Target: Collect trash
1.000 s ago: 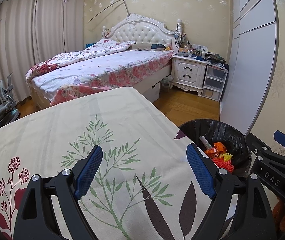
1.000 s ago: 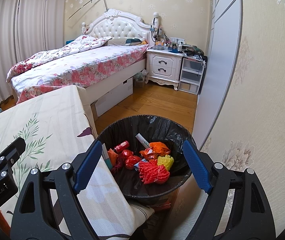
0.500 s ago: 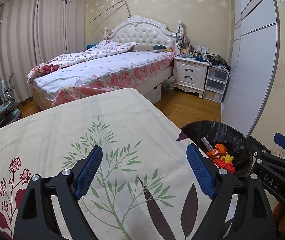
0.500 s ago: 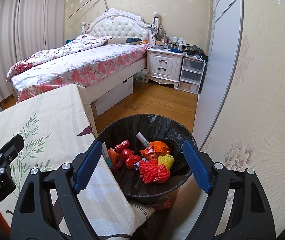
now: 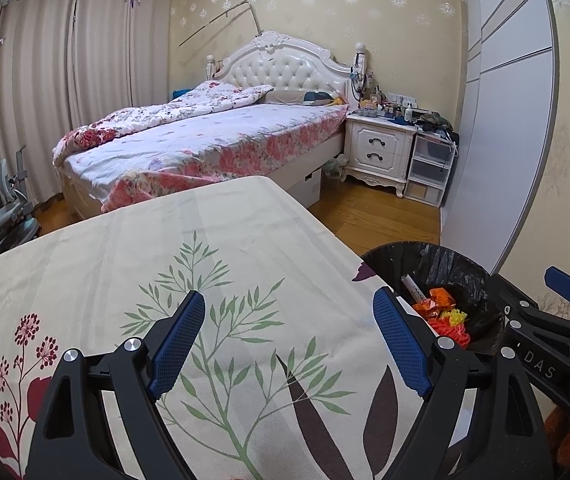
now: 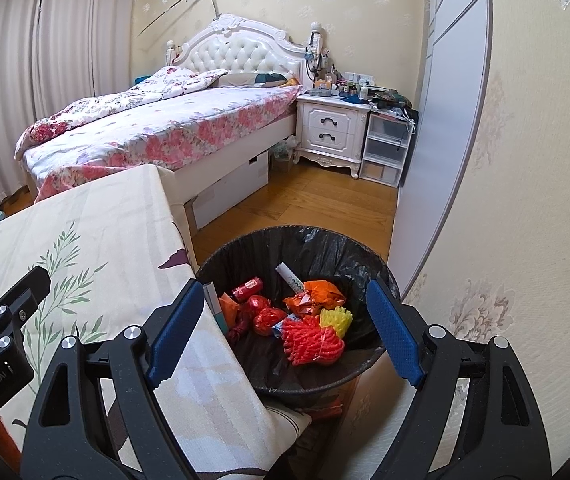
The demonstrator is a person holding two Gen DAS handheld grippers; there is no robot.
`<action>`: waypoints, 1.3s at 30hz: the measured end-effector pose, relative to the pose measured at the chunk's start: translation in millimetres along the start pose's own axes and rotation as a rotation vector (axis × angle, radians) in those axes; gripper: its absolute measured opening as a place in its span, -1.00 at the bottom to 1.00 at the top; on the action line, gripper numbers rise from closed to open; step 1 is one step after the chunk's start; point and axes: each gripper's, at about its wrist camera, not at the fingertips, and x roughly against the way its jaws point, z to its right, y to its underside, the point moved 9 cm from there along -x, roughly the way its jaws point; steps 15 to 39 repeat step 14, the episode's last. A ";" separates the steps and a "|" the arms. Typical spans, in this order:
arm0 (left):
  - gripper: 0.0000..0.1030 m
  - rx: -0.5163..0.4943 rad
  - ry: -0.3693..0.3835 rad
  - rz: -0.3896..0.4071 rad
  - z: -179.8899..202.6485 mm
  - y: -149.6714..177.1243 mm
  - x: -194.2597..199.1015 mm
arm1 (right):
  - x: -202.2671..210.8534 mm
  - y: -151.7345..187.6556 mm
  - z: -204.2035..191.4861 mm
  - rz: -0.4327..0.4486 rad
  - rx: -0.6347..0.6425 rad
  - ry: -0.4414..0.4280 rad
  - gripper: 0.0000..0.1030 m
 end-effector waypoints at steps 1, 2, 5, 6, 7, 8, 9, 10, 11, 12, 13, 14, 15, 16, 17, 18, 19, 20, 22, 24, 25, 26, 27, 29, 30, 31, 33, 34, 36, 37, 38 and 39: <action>0.62 -0.002 0.001 0.001 0.3 0.3 0.3 | 0.0 0.6 -0.5 0.000 0.001 -0.001 0.58; 0.62 -0.005 -0.001 0.003 -1.2 -0.4 -0.4 | -0.1 1.0 -0.9 -0.001 0.002 -0.001 0.58; 0.62 -0.012 -0.007 0.004 -2.4 -0.2 -0.3 | -0.5 1.7 -2.4 -0.005 0.004 -0.003 0.58; 0.62 -0.011 -0.009 0.003 -3.5 -0.4 -0.8 | -0.9 1.8 -3.4 -0.006 0.006 -0.004 0.58; 0.62 -0.007 -0.015 0.004 -4.5 -0.6 -0.9 | -0.9 2.3 -4.7 -0.007 0.009 -0.005 0.58; 0.62 -0.003 -0.023 0.002 -7.1 -0.5 -1.6 | -1.1 2.3 -6.8 -0.009 0.012 -0.009 0.58; 0.62 0.000 -0.031 -0.002 -10.4 0.3 -2.4 | -1.5 2.4 -9.0 -0.011 0.016 -0.013 0.58; 0.62 0.003 -0.042 -0.008 -14.1 1.2 -3.2 | -1.7 2.9 -12.2 -0.013 0.021 -0.018 0.58; 0.62 0.009 -0.053 -0.017 -19.1 2.8 -4.6 | -2.7 3.1 -16.3 -0.015 0.028 -0.024 0.58; 0.62 0.017 -0.060 -0.025 -25.2 4.3 -6.3 | -4.2 3.3 -22.2 -0.020 0.036 -0.032 0.58; 0.62 0.030 -0.068 -0.038 -32.4 6.7 -8.2 | -6.0 3.5 -27.7 -0.026 0.043 -0.041 0.58; 0.62 0.042 -0.075 -0.048 -40.2 8.9 -10.2 | -7.5 4.6 -34.4 -0.032 0.053 -0.052 0.58; 0.62 0.042 -0.075 -0.048 -40.2 8.9 -10.2 | -7.5 4.6 -34.4 -0.032 0.053 -0.052 0.58; 0.62 0.042 -0.075 -0.048 -40.2 8.9 -10.2 | -7.5 4.6 -34.4 -0.032 0.053 -0.052 0.58; 0.62 0.042 -0.075 -0.048 -40.2 8.9 -10.2 | -7.5 4.6 -34.4 -0.032 0.053 -0.052 0.58; 0.62 0.042 -0.075 -0.048 -40.2 8.9 -10.2 | -7.5 4.6 -34.4 -0.032 0.053 -0.052 0.58; 0.62 0.042 -0.075 -0.048 -40.2 8.9 -10.2 | -7.5 4.6 -34.4 -0.032 0.053 -0.052 0.58; 0.62 0.042 -0.075 -0.048 -40.2 8.9 -10.2 | -7.5 4.6 -34.4 -0.032 0.053 -0.052 0.58; 0.62 0.042 -0.075 -0.048 -40.2 8.9 -10.2 | -7.5 4.6 -34.4 -0.032 0.053 -0.052 0.58; 0.62 0.042 -0.075 -0.048 -40.2 8.9 -10.2 | -7.5 4.6 -34.4 -0.032 0.053 -0.052 0.58; 0.62 0.042 -0.075 -0.048 -40.2 8.9 -10.2 | -7.5 4.6 -34.4 -0.032 0.053 -0.052 0.58; 0.62 0.042 -0.075 -0.048 -40.2 8.9 -10.2 | -7.5 4.6 -34.4 -0.032 0.053 -0.052 0.58; 0.62 0.042 -0.075 -0.048 -40.2 8.9 -10.2 | -7.5 4.6 -34.4 -0.032 0.053 -0.052 0.58; 0.62 0.042 -0.075 -0.048 -40.2 8.9 -10.2 | -7.5 4.6 -34.4 -0.032 0.053 -0.052 0.58; 0.62 0.042 -0.075 -0.048 -40.2 8.9 -10.2 | -7.5 4.6 -34.4 -0.032 0.053 -0.052 0.58; 0.62 0.042 -0.075 -0.048 -40.2 8.9 -10.2 | -7.5 4.6 -34.4 -0.032 0.053 -0.052 0.58; 0.62 0.042 -0.075 -0.048 -40.2 8.9 -10.2 | -7.5 4.6 -34.4 -0.032 0.053 -0.052 0.58; 0.62 0.042 -0.075 -0.048 -40.2 8.9 -10.2 | -7.5 4.6 -34.4 -0.032 0.053 -0.052 0.58; 0.62 0.042 -0.075 -0.048 -40.2 8.9 -10.2 | -7.5 4.6 -34.4 -0.032 0.053 -0.052 0.58; 0.62 0.042 -0.075 -0.048 -40.2 8.9 -10.2 | -7.5 4.6 -34.4 -0.032 0.053 -0.052 0.58; 0.62 0.042 -0.075 -0.048 -40.2 8.9 -10.2 | -7.5 4.6 -34.4 -0.032 0.053 -0.052 0.58; 0.62 0.042 -0.075 -0.048 -40.2 8.9 -10.2 | -7.5 4.6 -34.4 -0.032 0.053 -0.052 0.58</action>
